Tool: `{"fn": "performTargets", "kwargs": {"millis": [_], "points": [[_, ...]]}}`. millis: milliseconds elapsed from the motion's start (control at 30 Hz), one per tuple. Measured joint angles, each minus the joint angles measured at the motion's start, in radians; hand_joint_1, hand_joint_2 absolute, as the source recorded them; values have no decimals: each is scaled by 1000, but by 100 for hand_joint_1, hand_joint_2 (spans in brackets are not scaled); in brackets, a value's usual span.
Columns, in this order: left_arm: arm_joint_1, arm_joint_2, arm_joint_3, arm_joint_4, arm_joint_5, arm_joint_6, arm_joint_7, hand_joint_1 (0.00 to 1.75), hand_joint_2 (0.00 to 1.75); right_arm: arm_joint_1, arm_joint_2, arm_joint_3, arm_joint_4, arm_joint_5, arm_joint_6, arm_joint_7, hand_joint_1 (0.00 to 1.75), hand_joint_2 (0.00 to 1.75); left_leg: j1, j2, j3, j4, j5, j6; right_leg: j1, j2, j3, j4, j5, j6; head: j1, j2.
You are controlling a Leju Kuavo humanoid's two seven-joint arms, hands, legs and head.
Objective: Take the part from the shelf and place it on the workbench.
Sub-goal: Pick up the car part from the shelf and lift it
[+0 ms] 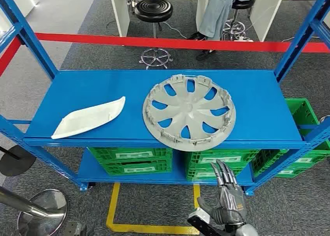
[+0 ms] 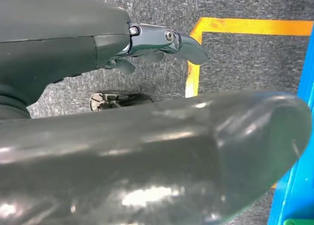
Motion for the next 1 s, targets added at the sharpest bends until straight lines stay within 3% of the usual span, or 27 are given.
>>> {"fn": "performTargets", "kwargs": {"millis": [433,700,1000], "points": [[-17,3,-32,0,-58,1,47,0,0,-122,-85,243,1,260,-61,239,0,175,0,0,1,0,0,0,0,0,0,0,0,0,0,0],[-34,10,-55,0,-100,1,81,0,0,-261,-131,379,58,394,-86,388,0,175,0,0,1,0,1,-1,0,0,0,0,1,0,0,0],[-57,16,-74,0,-142,-10,112,0,0,-454,-145,437,214,391,-18,427,0,175,0,0,1,0,2,-1,0,0,0,0,1,0,0,0]]}}
